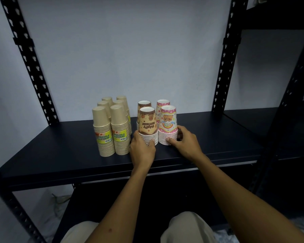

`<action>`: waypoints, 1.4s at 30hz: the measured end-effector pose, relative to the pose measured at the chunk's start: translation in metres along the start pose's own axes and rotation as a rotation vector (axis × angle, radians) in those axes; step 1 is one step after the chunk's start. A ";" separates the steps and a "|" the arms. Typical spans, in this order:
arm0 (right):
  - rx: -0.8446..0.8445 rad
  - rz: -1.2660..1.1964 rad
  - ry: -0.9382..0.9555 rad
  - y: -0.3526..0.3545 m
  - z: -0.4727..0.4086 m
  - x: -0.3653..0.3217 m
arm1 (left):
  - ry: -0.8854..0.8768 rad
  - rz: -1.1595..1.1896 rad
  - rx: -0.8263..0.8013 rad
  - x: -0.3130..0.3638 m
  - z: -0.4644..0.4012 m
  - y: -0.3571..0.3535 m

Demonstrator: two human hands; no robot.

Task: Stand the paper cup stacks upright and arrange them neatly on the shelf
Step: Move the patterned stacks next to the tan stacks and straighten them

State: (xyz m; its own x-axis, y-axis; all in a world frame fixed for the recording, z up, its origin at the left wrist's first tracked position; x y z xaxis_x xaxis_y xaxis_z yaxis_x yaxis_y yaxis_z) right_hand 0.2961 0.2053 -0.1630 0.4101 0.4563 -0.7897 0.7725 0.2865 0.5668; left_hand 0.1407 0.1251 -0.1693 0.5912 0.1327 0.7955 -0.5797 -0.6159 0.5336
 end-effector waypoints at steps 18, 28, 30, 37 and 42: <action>-0.036 0.054 -0.046 -0.001 0.001 0.001 | -0.144 -0.106 -0.025 0.000 0.033 0.017; -0.116 0.242 -0.097 0.002 0.006 0.005 | -0.315 -0.535 0.063 -0.063 0.057 0.095; -0.112 0.237 -0.108 0.002 0.006 0.005 | -0.243 -0.549 0.075 -0.075 0.050 0.114; -0.055 0.200 -0.121 0.003 0.005 0.004 | 0.059 -0.539 -0.039 -0.106 -0.008 0.155; -0.046 0.232 -0.102 0.002 0.005 0.006 | 0.117 -0.633 -0.171 -0.115 -0.026 0.150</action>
State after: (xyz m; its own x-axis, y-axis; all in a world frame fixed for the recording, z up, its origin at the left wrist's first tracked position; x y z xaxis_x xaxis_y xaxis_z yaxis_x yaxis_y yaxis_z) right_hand 0.3028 0.2041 -0.1679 0.6225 0.4276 -0.6555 0.6301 0.2229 0.7438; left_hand -0.0290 0.0371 -0.1733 0.7878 0.5173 0.3344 -0.2270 -0.2609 0.9383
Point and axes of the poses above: each hand's wrist, its own z-axis away from the middle knuckle, its own y-axis out of the back of the hand, x = y × z, the point moved 4 cm from there along -z, towards the middle knuckle, and after that the axes turned 12 degrees about -x, right-handed, at the moved point
